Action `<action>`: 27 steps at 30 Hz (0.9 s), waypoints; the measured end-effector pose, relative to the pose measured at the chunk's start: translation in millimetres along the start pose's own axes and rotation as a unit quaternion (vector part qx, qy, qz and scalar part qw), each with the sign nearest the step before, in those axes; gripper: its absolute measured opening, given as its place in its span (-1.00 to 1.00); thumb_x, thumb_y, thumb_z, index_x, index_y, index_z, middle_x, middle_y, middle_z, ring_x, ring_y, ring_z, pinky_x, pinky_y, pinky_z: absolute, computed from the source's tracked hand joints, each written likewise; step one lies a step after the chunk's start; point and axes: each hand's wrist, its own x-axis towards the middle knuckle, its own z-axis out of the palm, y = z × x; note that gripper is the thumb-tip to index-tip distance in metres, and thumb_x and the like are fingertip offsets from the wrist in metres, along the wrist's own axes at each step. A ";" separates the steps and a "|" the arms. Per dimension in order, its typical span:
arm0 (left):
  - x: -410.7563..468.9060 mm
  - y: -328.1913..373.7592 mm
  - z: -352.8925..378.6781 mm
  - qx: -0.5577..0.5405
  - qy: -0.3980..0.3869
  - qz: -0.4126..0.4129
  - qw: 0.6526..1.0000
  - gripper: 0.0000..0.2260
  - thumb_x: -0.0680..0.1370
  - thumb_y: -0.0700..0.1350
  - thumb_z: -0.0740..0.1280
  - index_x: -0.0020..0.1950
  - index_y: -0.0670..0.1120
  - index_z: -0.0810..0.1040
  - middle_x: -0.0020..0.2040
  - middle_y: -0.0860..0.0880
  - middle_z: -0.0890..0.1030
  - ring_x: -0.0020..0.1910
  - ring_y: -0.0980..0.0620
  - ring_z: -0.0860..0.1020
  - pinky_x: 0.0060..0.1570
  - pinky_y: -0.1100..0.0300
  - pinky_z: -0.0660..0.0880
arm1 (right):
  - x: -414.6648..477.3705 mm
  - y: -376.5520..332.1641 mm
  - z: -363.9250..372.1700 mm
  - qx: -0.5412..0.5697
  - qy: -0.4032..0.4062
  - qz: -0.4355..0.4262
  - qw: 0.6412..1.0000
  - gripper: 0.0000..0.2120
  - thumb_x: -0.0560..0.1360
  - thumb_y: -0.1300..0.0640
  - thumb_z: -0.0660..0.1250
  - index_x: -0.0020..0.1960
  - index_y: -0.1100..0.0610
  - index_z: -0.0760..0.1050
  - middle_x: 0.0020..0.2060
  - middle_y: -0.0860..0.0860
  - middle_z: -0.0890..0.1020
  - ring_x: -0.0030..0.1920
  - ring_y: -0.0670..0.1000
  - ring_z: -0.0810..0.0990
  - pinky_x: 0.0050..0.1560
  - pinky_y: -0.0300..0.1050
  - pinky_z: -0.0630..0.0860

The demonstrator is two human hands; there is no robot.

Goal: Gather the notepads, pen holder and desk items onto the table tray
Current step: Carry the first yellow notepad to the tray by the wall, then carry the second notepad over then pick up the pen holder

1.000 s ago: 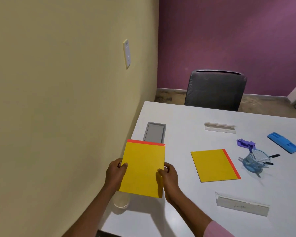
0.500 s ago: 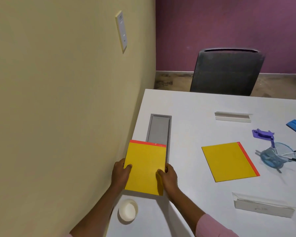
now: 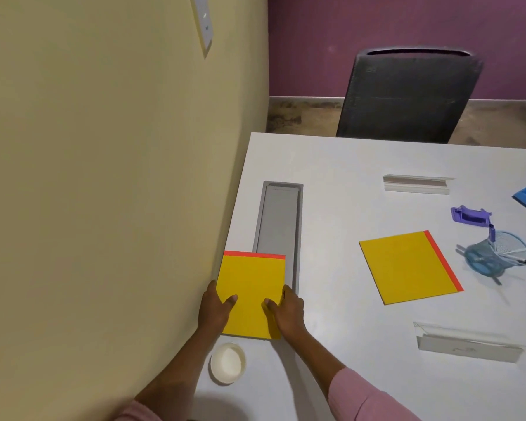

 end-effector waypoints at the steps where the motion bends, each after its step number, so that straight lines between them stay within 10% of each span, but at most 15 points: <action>1: -1.5 -1.8 0.7 -0.007 -0.004 -0.007 1.000 -0.30 0.53 -0.04 0.38 0.53 -0.20 0.09 0.50 -0.21 0.25 0.47 -0.21 0.25 0.36 -0.02 0.28 | -1.1 1.3 2.0 -0.013 -0.001 -0.001 1.000 -0.56 0.51 -0.01 0.38 0.29 0.19 0.40 0.21 0.13 0.57 0.22 0.18 0.51 0.26 0.09 0.45; 15: -9.5 17.9 10.1 0.194 0.014 0.057 0.979 -0.30 0.52 0.12 0.34 0.50 -0.13 0.09 0.33 -0.24 0.44 0.24 -0.27 0.47 0.12 -0.11 0.47 | -20.8 7.4 -13.8 -0.037 0.009 0.016 0.999 -0.42 0.48 -0.18 0.35 0.35 0.12 0.32 0.28 0.09 0.49 0.30 0.13 0.44 0.27 0.02 0.38; 27: -21.0 153.1 125.1 0.235 -0.061 0.230 0.942 -0.32 0.48 0.30 0.29 0.47 -0.02 0.21 0.33 -0.18 0.47 0.24 -0.20 0.50 0.11 -0.10 0.53 | -23.3 43.4 -137.8 0.180 0.187 0.097 0.961 -0.45 0.56 0.03 0.33 0.44 0.22 0.25 0.41 0.18 0.33 0.38 0.18 0.41 0.35 0.05 0.41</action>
